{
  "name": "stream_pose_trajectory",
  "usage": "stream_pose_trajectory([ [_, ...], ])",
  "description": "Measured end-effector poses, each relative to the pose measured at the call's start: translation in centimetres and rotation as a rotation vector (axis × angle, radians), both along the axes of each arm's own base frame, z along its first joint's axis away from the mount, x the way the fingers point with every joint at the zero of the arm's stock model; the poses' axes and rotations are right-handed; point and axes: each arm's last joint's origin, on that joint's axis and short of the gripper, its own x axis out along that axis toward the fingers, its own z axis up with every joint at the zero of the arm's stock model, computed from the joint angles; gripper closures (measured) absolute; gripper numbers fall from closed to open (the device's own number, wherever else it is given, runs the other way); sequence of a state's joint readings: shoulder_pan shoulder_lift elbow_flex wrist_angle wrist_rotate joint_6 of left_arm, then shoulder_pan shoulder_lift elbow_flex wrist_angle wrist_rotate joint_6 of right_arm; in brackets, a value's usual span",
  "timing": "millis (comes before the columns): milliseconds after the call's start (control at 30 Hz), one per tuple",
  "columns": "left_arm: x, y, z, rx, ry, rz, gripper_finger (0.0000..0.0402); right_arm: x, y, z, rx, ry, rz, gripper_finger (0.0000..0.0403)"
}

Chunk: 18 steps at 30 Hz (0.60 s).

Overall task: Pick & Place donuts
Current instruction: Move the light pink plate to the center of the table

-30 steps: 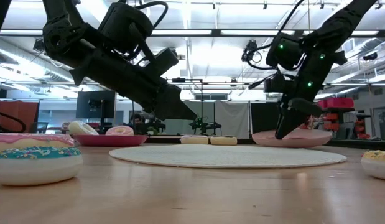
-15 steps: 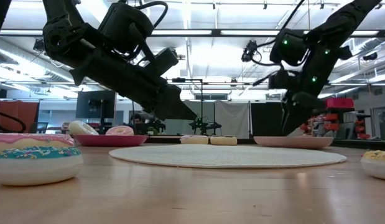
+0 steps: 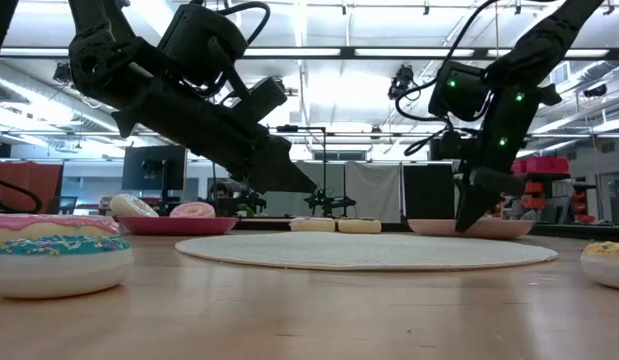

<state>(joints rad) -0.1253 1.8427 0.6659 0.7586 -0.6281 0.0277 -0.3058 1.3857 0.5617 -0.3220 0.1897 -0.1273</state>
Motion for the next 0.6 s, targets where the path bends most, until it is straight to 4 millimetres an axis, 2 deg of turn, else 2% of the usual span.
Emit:
stream_pose_trajectory([
  [67,0.0,0.0,0.0,0.000,0.000,0.000,0.0225,0.0,-0.1,0.1,-0.033,0.010,0.012,0.0390],
  [267,0.0,0.0,0.0,0.005,0.004,-0.003,0.0225,0.4,1.0,0.1,-0.087,0.025,0.049,0.0395],
  [600,-0.2,-0.1,0.0,0.069,0.028,0.069,0.0225,1.8,5.2,0.8,-0.133,-0.034,0.144,0.0399],
])
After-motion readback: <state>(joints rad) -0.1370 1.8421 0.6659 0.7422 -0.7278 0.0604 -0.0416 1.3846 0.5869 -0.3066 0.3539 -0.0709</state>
